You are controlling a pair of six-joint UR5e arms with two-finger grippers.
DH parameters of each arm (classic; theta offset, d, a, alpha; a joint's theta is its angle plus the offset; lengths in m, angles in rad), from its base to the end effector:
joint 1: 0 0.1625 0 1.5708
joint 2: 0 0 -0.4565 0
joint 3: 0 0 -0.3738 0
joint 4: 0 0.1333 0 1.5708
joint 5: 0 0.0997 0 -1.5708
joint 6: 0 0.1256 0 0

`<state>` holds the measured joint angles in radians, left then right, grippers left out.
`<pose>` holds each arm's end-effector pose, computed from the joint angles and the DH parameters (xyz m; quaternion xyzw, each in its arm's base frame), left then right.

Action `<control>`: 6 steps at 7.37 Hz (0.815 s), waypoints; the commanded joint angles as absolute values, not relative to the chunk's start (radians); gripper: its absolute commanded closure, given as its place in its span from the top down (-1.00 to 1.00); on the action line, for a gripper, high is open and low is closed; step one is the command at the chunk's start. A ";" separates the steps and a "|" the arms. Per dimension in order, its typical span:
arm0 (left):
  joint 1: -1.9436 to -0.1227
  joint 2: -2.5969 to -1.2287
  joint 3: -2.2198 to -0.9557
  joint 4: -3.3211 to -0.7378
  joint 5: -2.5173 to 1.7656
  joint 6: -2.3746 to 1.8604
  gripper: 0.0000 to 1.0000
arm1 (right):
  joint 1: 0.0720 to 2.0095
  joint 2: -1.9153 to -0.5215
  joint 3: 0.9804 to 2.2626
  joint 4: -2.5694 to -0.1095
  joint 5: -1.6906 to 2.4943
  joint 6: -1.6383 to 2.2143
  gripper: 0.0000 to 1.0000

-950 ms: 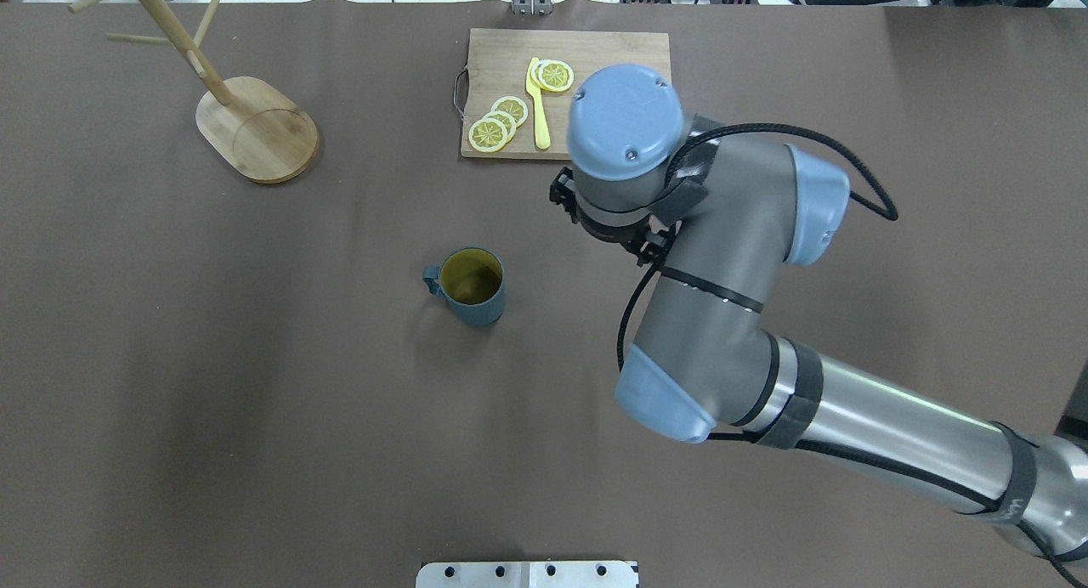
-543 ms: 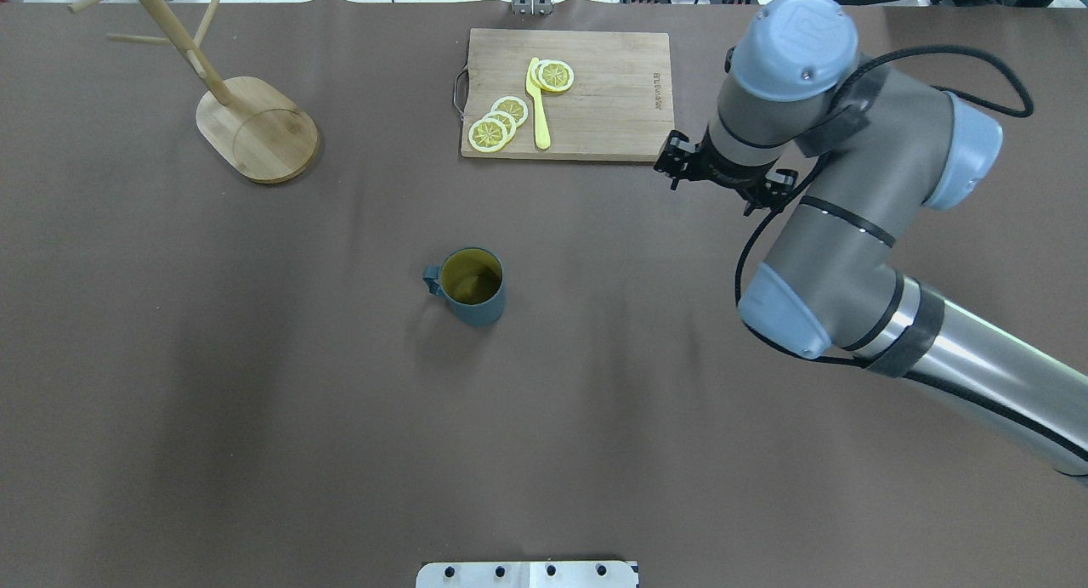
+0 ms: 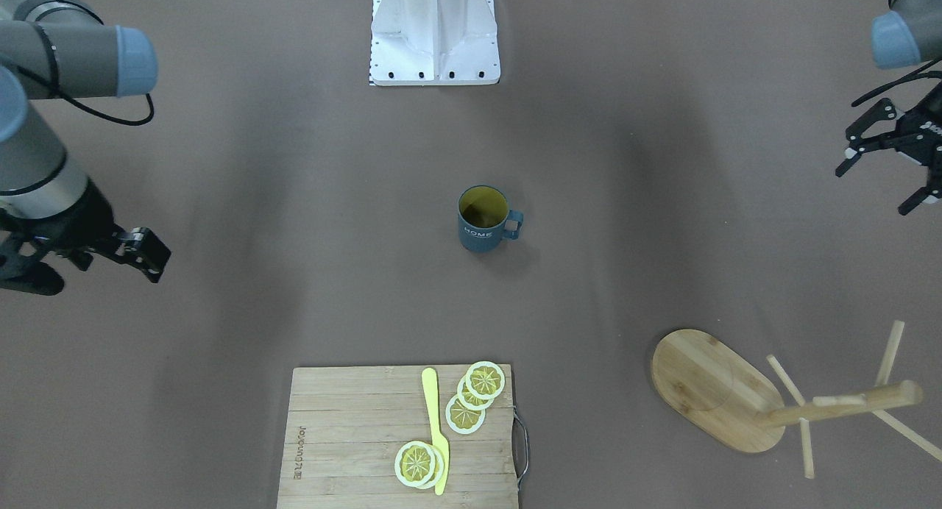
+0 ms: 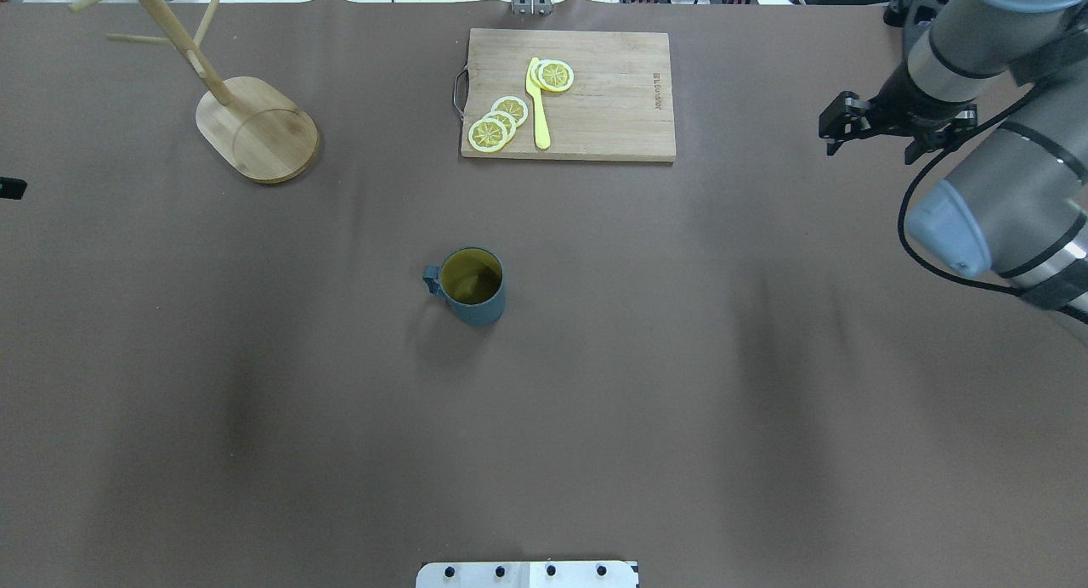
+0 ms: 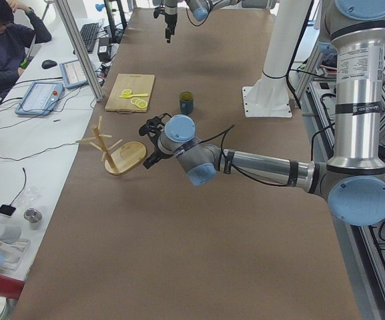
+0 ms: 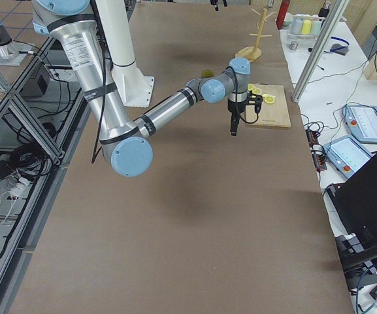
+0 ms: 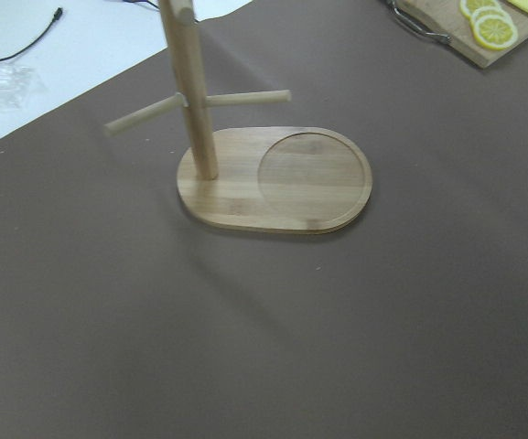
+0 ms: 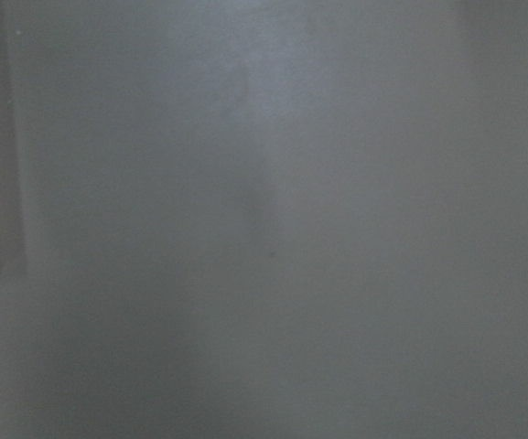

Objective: Hang cup on storage rack
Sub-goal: 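Retract the right arm while moving the left gripper toward the mug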

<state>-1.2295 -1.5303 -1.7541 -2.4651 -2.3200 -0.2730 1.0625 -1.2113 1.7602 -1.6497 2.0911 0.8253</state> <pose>0.1161 -0.4696 0.5264 0.3436 0.4424 0.2088 0.8016 -0.2387 -0.5741 0.4468 0.0221 -0.3357 0.0892 0.9375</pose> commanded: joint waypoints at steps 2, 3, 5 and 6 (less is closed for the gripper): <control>-1.027 -1.587 -1.753 -2.551 -2.131 -0.481 0.99 | 1.300 -1.340 1.711 -1.651 2.202 0.401 1.00; -0.982 -1.615 -1.753 -2.551 -2.085 -0.539 0.99 | 1.365 -1.368 1.682 -1.651 2.216 0.273 1.00; -0.851 -1.655 -1.755 -2.571 -1.891 -0.602 0.99 | 1.474 -1.440 1.654 -1.649 2.232 0.077 1.00; -0.778 -1.673 -1.753 -2.586 -1.791 -0.639 0.99 | 1.505 -1.474 1.654 -1.651 2.238 0.036 1.00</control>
<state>-0.8675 -1.6484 -1.7546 -2.5682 -1.9181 -0.5891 1.4527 -1.4287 1.6591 -1.6500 2.2300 0.1170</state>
